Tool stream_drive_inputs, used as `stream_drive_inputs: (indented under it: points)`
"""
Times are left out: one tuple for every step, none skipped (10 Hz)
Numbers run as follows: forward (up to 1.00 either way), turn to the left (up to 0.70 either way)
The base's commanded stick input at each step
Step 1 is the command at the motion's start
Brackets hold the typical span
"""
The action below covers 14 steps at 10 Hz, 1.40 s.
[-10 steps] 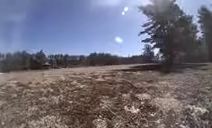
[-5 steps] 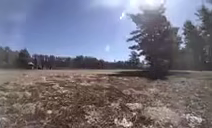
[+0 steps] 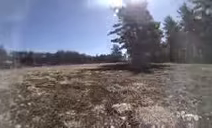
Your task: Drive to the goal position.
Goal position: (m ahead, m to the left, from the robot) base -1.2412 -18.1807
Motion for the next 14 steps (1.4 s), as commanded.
stream_drive_inputs:
  points:
    - [0.59,-0.59]
    - [0.58,-0.58]
    - [0.58,-0.58]
    - [0.58,-0.58]
    - [0.58,-0.58]
    - [0.58,-0.58]
    - [0.58,-0.58]
    - [0.59,-0.59]
    - [0.59,-0.59]
    - [0.59,-0.59]
    - [0.59,-0.59]
    - [0.59,-0.59]
    - [0.59,-0.59]
    - [0.59,-0.59]
